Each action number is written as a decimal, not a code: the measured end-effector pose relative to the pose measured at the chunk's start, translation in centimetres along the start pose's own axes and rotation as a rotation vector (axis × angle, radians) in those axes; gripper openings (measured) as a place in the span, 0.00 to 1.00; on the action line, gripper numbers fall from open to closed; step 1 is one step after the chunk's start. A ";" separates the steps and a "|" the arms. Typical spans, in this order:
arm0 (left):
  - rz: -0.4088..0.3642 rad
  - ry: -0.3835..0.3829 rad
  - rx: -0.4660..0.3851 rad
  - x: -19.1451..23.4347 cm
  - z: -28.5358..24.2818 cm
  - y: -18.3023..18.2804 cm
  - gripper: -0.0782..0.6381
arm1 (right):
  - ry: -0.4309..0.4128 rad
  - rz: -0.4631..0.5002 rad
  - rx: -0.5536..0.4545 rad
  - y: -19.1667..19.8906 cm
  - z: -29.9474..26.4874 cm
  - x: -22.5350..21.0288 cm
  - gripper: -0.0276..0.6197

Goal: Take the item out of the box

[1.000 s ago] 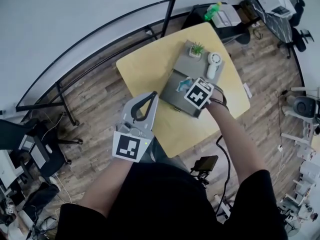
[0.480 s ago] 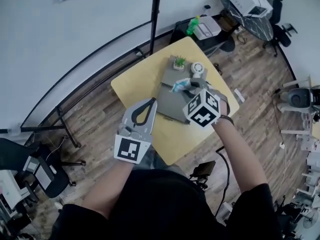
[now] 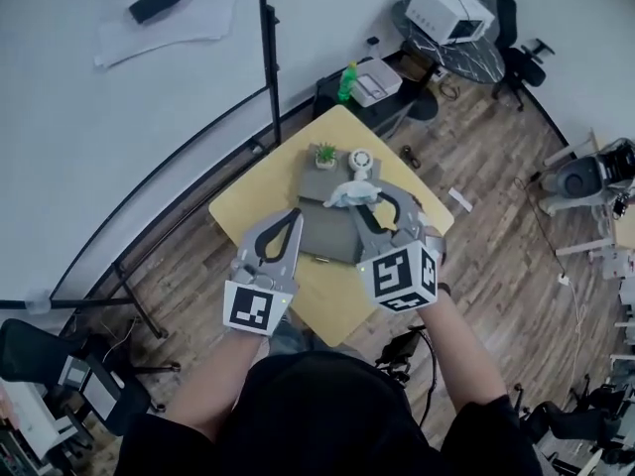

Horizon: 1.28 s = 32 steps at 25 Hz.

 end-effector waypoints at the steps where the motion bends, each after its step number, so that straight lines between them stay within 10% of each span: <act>1: -0.006 0.005 -0.005 -0.1 -0.1 -0.4 0.11 | 0.031 -0.012 -0.027 0.0 0.8 -0.1 0.23; 15: -0.060 0.034 -0.033 -0.4 -1.5 -2.4 0.11 | 0.276 -0.288 -0.265 2.3 6.7 0.1 0.23; 32: -0.068 0.026 -0.036 -0.2 -0.9 -2.7 0.11 | 0.305 -0.498 -0.355 5.9 7.4 1.7 0.23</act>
Point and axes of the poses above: the fingertips, and each gripper's own axes: z backward along the fingers, x to its left, y out of its underside, the point moved 10 cm from there along z, backward along the fingers, and after that the axes turned 2 degrees about -z, right-handed, at the moved point
